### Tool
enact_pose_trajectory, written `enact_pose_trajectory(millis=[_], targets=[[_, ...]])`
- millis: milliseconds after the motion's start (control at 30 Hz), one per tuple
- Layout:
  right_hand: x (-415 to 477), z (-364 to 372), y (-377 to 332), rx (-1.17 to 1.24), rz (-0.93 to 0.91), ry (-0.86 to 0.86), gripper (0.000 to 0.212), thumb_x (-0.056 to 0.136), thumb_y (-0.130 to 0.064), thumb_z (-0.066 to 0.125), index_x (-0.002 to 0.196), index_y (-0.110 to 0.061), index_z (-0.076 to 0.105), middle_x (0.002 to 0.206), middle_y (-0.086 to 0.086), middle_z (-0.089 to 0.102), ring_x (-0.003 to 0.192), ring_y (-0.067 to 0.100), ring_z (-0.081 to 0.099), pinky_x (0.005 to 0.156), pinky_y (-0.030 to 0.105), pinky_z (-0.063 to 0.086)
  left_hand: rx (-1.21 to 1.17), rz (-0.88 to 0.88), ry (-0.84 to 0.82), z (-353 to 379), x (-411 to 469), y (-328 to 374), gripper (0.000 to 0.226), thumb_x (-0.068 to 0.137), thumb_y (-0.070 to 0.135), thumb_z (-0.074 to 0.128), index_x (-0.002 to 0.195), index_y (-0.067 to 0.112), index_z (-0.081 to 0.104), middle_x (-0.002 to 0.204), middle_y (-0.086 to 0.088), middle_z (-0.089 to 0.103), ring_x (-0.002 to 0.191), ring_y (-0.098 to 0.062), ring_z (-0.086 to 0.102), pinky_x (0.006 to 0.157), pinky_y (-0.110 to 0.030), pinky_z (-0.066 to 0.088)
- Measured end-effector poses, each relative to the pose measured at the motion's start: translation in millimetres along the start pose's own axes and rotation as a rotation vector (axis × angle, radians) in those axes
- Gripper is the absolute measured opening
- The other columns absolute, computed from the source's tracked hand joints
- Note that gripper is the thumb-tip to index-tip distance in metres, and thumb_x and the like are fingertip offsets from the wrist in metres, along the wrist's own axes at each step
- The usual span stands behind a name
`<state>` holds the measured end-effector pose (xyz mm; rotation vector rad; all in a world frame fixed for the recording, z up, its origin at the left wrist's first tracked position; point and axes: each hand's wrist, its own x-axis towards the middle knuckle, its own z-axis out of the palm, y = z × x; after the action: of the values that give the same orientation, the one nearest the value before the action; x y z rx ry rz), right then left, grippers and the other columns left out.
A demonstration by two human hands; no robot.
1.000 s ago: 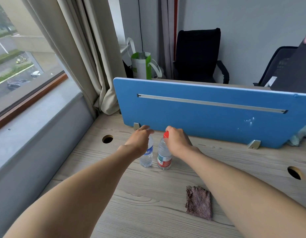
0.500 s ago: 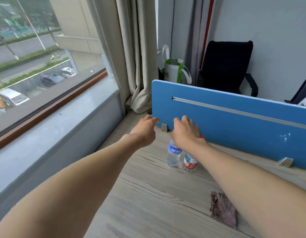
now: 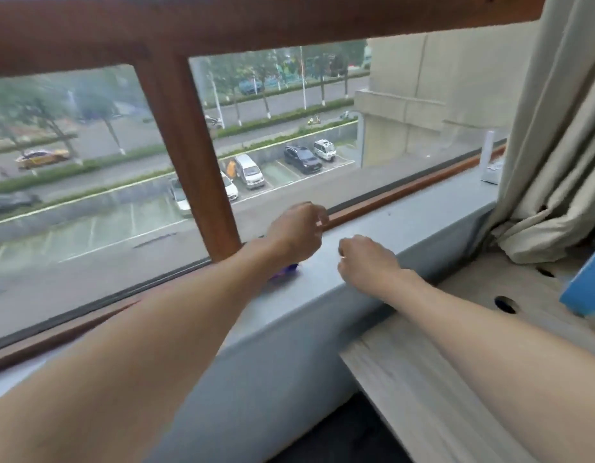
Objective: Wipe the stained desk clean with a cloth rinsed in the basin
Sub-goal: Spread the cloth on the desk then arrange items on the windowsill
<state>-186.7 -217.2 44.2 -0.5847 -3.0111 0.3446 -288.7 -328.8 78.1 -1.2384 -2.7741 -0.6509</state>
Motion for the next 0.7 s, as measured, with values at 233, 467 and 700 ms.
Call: enact_pose_trajectory(millis=[233, 467, 700], targets=[[17.6, 47.6, -137.2, 0.052, -0.26, -0.063, 0.027, 0.096, -0.021, 0.047, 0.121, -0.016, 0.056, 0.13, 0.009, 0.05, 0.119, 0.031, 0.051, 0.088, 0.037, 0.046, 0.045, -0.287, 0.103, -63.3, -92.3, -141.3, 0.023, 0.089, 0.011, 0.054, 0.103, 0.017, 0.072, 0.113, -0.005, 0.065, 0.102, -0.026, 0.061, 0.09, -0.039, 0.052], [26.9, 78.9, -185.7, -0.014, -0.37, -0.21, 0.035, 0.098, -0.031, 0.056, 0.13, -0.017, 0.056, 0.135, 0.012, 0.034, 0.12, 0.035, 0.051, 0.098, 0.044, 0.048, 0.205, -0.442, -0.467, -58.7, -156.7, -197.4, 0.055, 0.072, 0.065, 0.065, 0.1, 0.017, 0.067, 0.104, -0.002, 0.066, 0.099, -0.025, 0.062, 0.089, -0.042, 0.05], [28.4, 100.3, -177.1, 0.06, -0.349, -0.165, 0.023, 0.1, -0.014, 0.05, 0.114, -0.001, 0.063, 0.138, 0.016, 0.039, 0.109, 0.037, 0.057, 0.098, 0.035, 0.044, 0.274, -0.354, -0.57, -20.6, -173.9, -193.7, 0.015, 0.08, 0.037, 0.067, 0.08, 0.027, 0.055, 0.088, 0.007, 0.062, 0.092, -0.025, 0.058, 0.091, -0.037, 0.035]])
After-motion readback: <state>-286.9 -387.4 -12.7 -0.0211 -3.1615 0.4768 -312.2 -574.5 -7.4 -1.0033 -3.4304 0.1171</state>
